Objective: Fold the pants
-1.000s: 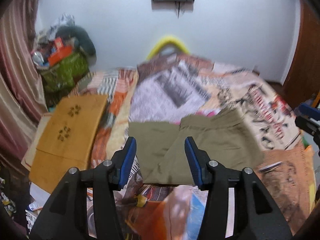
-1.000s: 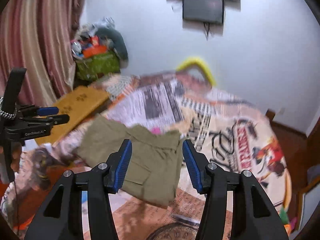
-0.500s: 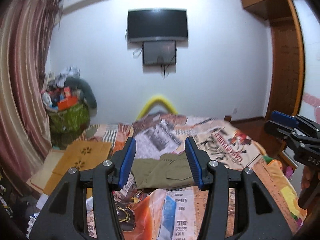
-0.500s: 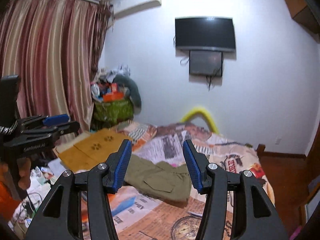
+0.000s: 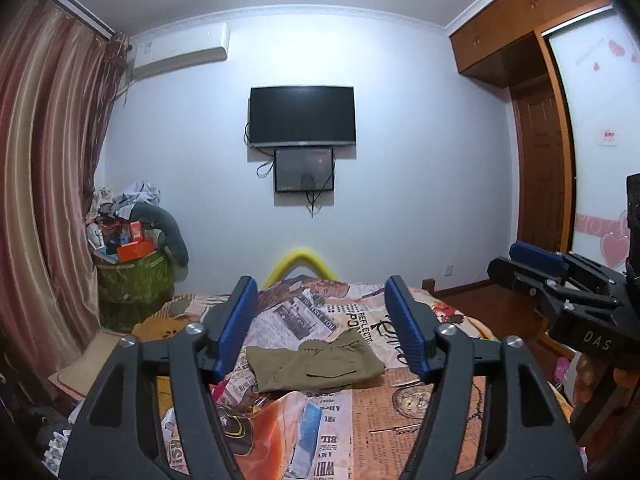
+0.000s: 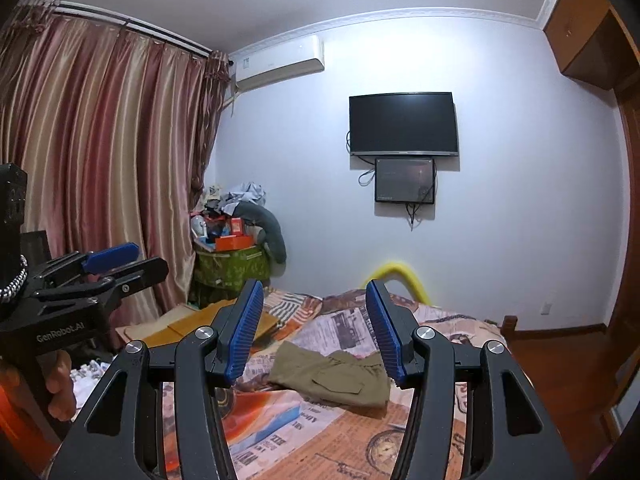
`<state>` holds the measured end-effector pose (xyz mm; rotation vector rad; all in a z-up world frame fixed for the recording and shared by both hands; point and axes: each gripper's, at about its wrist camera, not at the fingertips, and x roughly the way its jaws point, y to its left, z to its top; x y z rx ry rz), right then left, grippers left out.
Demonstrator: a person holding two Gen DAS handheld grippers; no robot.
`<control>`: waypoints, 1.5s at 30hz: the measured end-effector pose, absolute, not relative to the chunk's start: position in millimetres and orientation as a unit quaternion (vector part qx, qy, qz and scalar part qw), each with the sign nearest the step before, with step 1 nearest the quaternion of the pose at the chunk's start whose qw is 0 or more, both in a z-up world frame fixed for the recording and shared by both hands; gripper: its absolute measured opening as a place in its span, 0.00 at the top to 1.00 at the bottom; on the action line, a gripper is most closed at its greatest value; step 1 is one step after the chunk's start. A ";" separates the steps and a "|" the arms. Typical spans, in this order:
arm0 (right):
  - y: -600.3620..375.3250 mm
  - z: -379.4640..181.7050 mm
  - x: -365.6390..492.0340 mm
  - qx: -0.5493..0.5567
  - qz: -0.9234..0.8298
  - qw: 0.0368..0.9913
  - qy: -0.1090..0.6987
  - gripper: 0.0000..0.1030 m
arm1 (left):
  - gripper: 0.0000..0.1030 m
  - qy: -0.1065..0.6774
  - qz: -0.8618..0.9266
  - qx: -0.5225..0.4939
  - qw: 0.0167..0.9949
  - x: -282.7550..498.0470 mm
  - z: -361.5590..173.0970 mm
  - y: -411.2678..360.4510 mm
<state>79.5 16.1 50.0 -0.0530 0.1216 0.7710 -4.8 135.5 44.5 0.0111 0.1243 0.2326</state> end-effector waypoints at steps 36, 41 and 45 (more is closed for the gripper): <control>3.1 42.7 48.3 -0.006 0.346 0.937 0.055 0.01 | 0.00 0.066 0.133 -0.020 0.989 -20.9 26.3 138.4; 1.8 43.5 48.4 -0.005 0.347 0.936 0.057 0.01 | 0.00 0.067 0.128 -0.023 0.989 -19.0 26.6 139.5; 1.1 44.7 49.1 -0.004 0.347 0.936 0.058 0.01 | 0.00 0.068 0.125 -0.027 0.989 -18.2 26.2 141.1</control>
